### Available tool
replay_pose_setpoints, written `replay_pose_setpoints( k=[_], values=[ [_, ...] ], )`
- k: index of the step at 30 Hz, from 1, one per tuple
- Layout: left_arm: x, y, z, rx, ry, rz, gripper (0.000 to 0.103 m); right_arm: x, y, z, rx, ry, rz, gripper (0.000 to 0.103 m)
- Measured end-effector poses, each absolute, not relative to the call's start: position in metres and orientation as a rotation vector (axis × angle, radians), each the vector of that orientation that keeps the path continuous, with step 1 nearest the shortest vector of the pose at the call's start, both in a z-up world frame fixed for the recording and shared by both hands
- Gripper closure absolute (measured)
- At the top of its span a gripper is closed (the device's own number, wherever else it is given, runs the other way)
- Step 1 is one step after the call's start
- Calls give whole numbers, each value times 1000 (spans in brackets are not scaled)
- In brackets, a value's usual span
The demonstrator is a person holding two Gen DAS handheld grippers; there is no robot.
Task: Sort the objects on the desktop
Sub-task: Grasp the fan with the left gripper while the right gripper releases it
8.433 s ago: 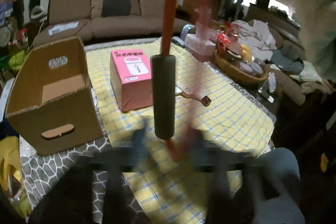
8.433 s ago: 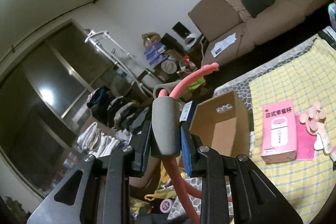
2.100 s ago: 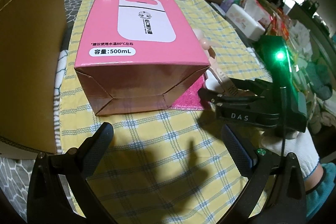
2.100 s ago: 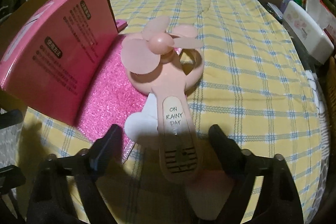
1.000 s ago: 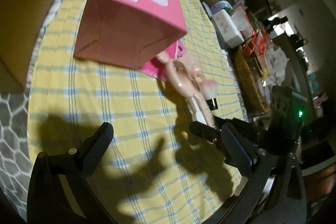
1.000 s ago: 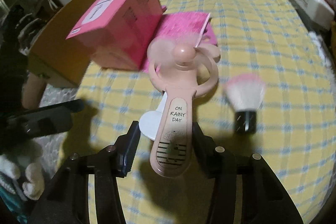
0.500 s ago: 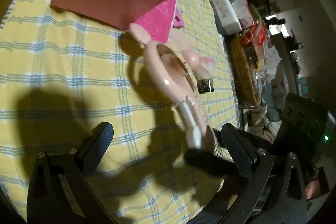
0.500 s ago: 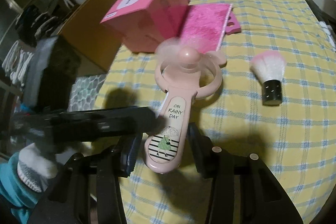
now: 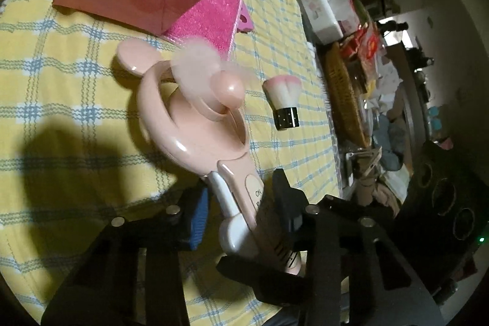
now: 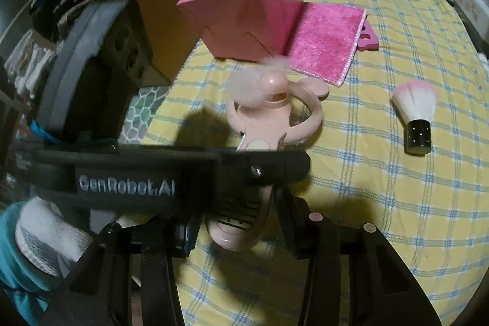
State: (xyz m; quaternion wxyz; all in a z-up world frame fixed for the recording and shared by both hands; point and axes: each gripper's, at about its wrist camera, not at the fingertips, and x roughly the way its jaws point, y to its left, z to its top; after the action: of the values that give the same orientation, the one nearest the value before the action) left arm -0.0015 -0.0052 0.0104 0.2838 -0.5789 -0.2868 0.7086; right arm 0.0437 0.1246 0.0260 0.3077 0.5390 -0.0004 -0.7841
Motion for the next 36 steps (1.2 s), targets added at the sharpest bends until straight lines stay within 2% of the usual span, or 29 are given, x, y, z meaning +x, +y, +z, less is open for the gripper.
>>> replay_pose_setpoints(
  k=[8, 14, 15, 20, 36],
  values=[
    [2, -13, 25, -1505, -782, 1916, 68, 44, 123, 34, 1401, -26, -2090, 58],
    [9, -20, 57, -1411, -749, 1953, 67, 50, 120, 58, 1341, -30, -2128, 58],
    [11, -21, 64, -1394, -737, 1960, 68, 53, 118, 62, 1331, -25, -2137, 61],
    [21, -25, 96, -1324, -690, 1981, 74, 67, 105, 83, 1294, 35, -2166, 61],
    [42, -71, 150, -1163, -724, 2050, 73, 88, 70, 138, 1196, 104, -2212, 62]
  ],
)
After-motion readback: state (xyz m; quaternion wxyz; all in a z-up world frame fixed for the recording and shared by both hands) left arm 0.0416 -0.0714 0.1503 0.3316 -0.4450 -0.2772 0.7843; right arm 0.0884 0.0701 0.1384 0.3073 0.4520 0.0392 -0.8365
